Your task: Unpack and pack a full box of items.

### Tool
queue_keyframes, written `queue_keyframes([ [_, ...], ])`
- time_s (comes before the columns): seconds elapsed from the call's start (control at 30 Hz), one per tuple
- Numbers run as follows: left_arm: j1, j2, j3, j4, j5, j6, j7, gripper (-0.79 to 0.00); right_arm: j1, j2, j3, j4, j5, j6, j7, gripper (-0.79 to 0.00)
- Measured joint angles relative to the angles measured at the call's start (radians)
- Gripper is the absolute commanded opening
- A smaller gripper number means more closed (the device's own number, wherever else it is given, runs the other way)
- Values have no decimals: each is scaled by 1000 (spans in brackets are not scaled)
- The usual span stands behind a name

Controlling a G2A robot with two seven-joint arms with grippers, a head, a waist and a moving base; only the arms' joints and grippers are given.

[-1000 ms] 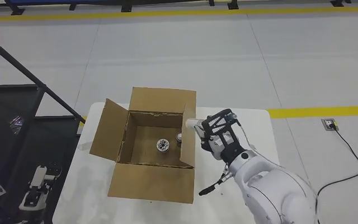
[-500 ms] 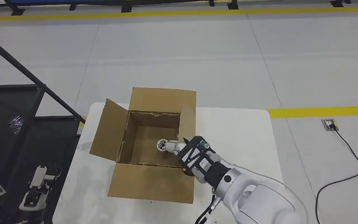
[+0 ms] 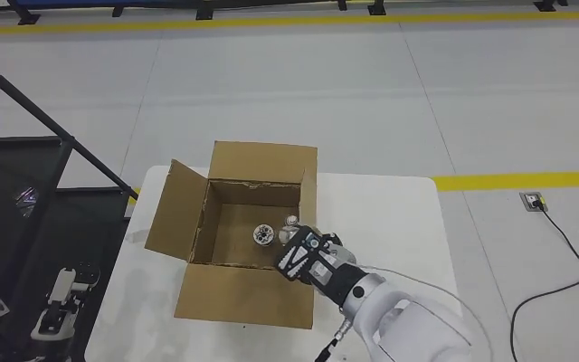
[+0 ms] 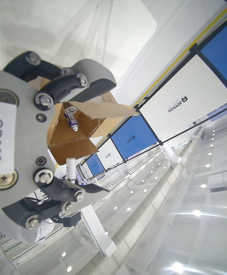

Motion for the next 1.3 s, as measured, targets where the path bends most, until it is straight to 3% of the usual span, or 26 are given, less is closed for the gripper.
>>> queue_keyframes([
  [0.23,0,0,0,0,0,0,0,0,-15,10,78,-9,-75,11,65,-785],
  [0.4,0,0,0,0,0,0,0,0,6,10,120,82,-81,39,98,-785],
  [0.67,0,0,0,0,0,0,0,0,58,12,130,214,-88,2,182,-785],
  [0.93,0,0,0,0,0,0,0,0,46,10,165,134,42,38,139,-785],
  [1.07,0,0,0,0,0,0,0,0,50,6,133,130,139,36,118,-785],
  [1.3,0,0,0,0,0,0,0,0,158,-19,-43,304,125,89,76,-785],
])
